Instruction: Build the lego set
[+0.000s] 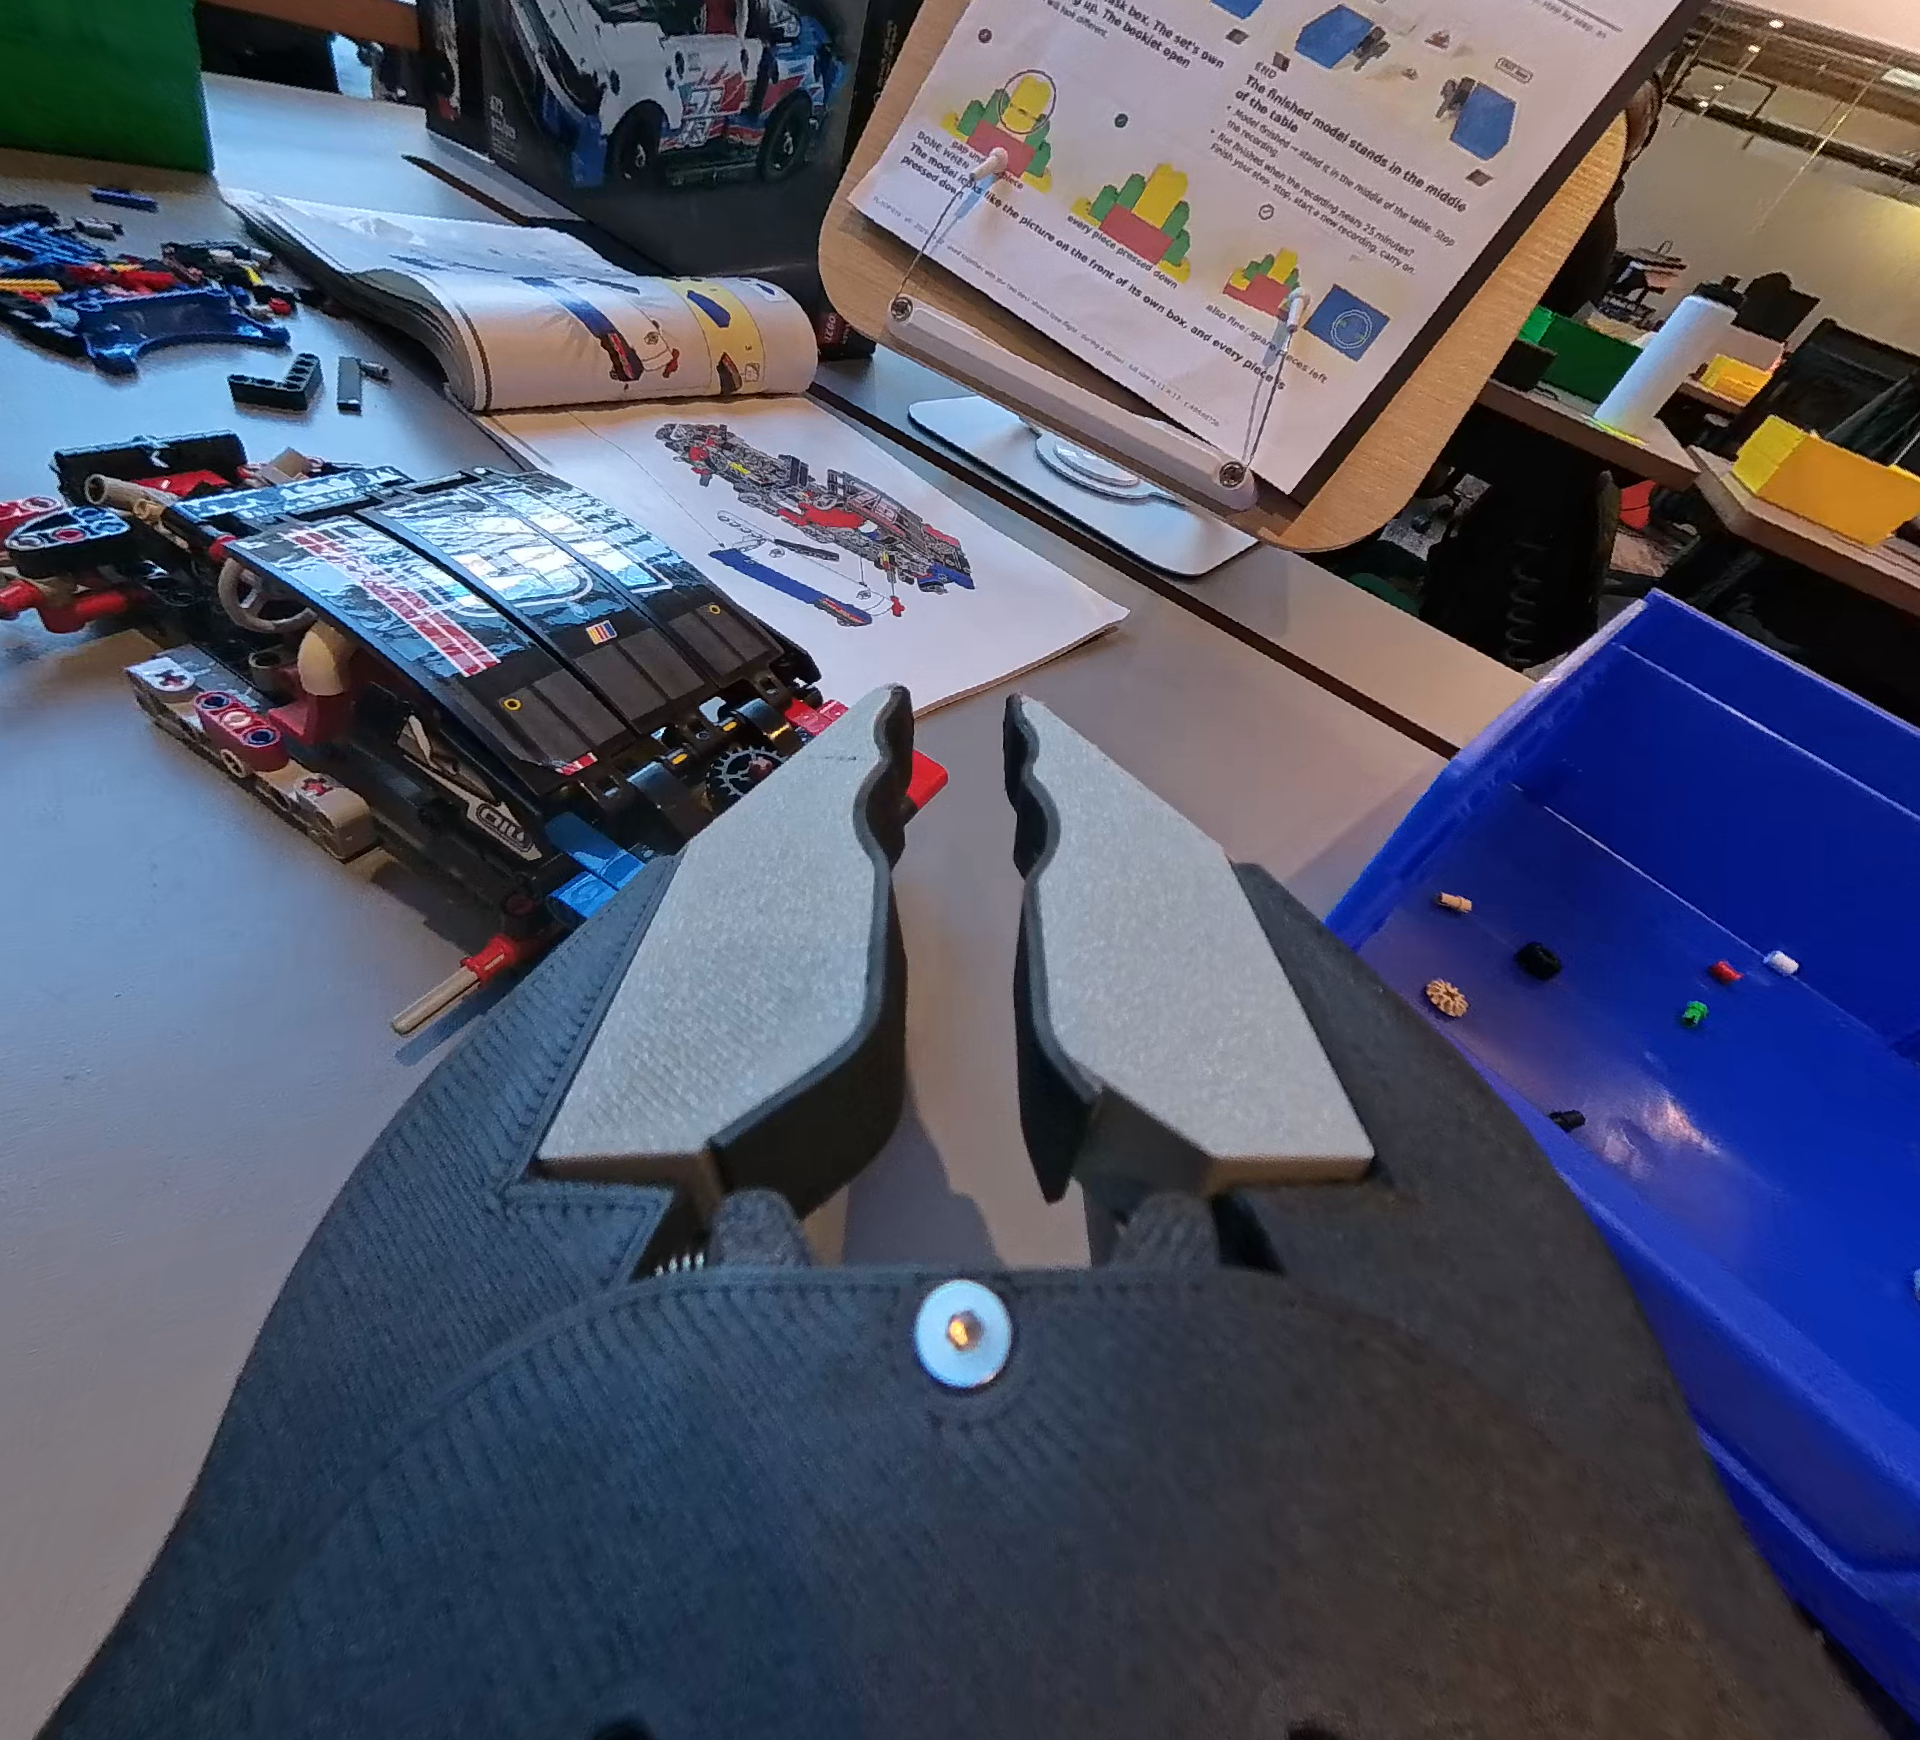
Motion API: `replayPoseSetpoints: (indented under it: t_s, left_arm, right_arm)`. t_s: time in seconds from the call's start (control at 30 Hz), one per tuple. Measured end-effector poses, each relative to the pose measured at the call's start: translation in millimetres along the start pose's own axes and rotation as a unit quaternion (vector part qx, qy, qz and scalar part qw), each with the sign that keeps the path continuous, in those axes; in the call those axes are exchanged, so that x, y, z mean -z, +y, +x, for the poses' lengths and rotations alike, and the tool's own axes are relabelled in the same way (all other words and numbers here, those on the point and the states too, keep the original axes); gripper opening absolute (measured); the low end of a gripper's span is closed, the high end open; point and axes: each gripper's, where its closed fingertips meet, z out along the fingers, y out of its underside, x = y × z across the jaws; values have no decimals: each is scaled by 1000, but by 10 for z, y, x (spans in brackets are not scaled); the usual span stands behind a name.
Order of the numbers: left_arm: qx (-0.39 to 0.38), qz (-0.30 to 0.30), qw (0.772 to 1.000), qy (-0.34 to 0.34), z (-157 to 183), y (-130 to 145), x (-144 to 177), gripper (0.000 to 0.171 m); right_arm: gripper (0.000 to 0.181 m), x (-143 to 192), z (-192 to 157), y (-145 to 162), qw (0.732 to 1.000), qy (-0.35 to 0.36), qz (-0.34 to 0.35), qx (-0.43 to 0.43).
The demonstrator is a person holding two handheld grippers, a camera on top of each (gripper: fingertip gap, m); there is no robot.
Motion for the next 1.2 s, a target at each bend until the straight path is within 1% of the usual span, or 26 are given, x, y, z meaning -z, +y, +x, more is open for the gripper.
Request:
replayPoseSetpoints:
  t_s: [0.4,0.7,1.2]
  left_arm:
    - [-4,-7,1000,4,28,-24,-32,12]
    - [7,11,1000,12,48,-86,-80,12]
    - [4,22,1000,-20,-56,-111,24,16]
  right_arm:
    - [15,11,4,-16,1000,-1,6,-4]
    - [15,16,-1,-22,1000,-4,8,-7]
    - [15,23,-11,-30,1000,-4,10,-6]
